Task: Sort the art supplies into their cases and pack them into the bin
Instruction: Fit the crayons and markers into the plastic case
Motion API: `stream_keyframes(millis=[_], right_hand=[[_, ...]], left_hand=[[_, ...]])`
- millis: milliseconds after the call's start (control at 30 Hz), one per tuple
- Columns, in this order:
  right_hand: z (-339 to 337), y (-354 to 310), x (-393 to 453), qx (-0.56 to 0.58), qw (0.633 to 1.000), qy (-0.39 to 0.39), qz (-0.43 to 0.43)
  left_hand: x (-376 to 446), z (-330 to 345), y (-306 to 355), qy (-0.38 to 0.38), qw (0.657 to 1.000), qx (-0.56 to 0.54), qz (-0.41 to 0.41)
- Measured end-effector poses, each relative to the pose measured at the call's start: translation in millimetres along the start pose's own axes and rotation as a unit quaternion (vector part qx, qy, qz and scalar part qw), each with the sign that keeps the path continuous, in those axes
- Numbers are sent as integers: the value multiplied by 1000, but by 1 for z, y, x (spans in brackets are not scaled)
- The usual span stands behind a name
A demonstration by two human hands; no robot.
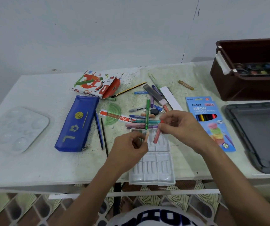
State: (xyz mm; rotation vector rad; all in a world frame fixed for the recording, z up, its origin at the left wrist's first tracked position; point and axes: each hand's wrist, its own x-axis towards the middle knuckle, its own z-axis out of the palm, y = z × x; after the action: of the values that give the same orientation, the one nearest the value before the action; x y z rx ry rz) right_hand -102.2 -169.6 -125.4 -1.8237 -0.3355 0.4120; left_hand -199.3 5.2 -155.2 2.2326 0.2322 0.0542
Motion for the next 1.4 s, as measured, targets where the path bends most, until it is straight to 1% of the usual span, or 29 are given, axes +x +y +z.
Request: stream_keyframes(millis=[67, 167, 233, 300, 467, 533, 600, 667, 700, 833, 967, 1133, 1267, 1400], right_hand=[[8, 5, 3, -13, 999, -1, 29], [23, 12, 7, -85, 995, 15, 47], [31, 14, 9, -137, 989, 34, 36], [35, 16, 10, -164, 985, 48, 22], [30, 18, 1, -217, 975, 50, -4], [25, 18, -6, -243, 969, 30, -18], [22, 18, -13, -260, 965, -16, -27], [22, 18, -17, -263, 963, -54, -36], [23, 18, -18, -262, 962, -62, -40], [25, 18, -19, -271, 959, -58, -62], [26, 23, -19, -282, 955, -47, -74], [26, 22, -17, -326, 937, -84, -95], [25, 23, -15, -380, 914, -110, -85], [26, 25, -13, -369, 919, -102, -98]], left_hand=[[0, 4, 1, 6, 1000, 18, 2], [1, 10, 5, 10, 999, 49, 3], [1, 12, 7, 3, 998, 62, 5], [1, 12, 8, -5, 997, 71, 5], [5, 9, 8, -20, 997, 69, 11], [8, 7, 8, -28, 996, 77, 17], [11, 5, 8, -47, 995, 89, 23], [14, 4, 8, -70, 992, 100, 26], [15, 4, 8, -75, 991, 110, 30], [21, 3, 4, -79, 983, 155, 57], [25, 3, 3, -83, 981, 164, 64], [24, 3, 1, -89, 977, 182, 67], [27, 2, 5, -94, 969, 221, 65], [30, 4, 7, -87, 966, 236, 54]])
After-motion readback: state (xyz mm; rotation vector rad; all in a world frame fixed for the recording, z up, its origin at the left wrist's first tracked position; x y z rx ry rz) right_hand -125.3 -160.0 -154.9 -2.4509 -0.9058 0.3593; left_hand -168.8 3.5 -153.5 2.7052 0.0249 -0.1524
